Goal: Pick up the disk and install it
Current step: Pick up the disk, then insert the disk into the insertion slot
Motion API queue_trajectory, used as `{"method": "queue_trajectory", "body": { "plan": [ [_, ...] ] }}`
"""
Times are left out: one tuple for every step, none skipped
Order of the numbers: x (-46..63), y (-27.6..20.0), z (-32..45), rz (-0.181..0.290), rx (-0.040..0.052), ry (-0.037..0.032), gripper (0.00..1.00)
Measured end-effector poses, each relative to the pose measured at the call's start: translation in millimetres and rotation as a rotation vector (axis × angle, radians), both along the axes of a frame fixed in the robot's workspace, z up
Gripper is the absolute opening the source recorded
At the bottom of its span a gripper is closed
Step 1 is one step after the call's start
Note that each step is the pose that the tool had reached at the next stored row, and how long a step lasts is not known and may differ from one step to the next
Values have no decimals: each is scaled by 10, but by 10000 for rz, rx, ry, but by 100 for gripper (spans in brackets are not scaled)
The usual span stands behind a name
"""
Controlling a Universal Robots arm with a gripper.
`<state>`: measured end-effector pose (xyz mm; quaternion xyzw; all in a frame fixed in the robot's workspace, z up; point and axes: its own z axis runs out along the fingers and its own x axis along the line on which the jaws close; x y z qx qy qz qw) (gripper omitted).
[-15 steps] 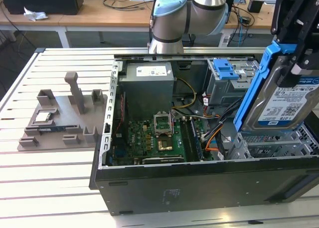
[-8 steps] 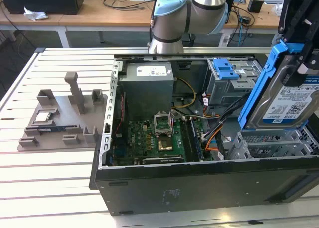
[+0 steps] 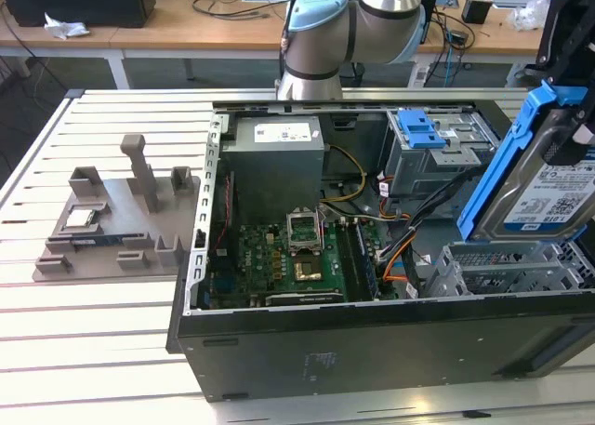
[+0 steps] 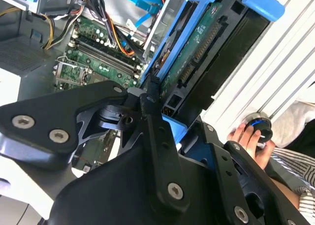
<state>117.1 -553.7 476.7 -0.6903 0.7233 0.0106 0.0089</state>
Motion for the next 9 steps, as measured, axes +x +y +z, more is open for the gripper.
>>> {"method": "queue_trajectory", "body": {
  "plan": [
    [17,0,-29,1,-1,0,36],
    [27,0,-43,1,-1,0,36],
    [33,0,-52,1,-2,0,36],
    [34,0,-53,-1,-3,0,36],
    [34,0,-53,-1,-3,0,36],
    [38,0,-55,1,0,0,36],
    [39,0,-55,0,4,0,36],
    [39,0,-55,1,4,0,36],
    [38,0,-55,1,5,0,36]
  ]
}}
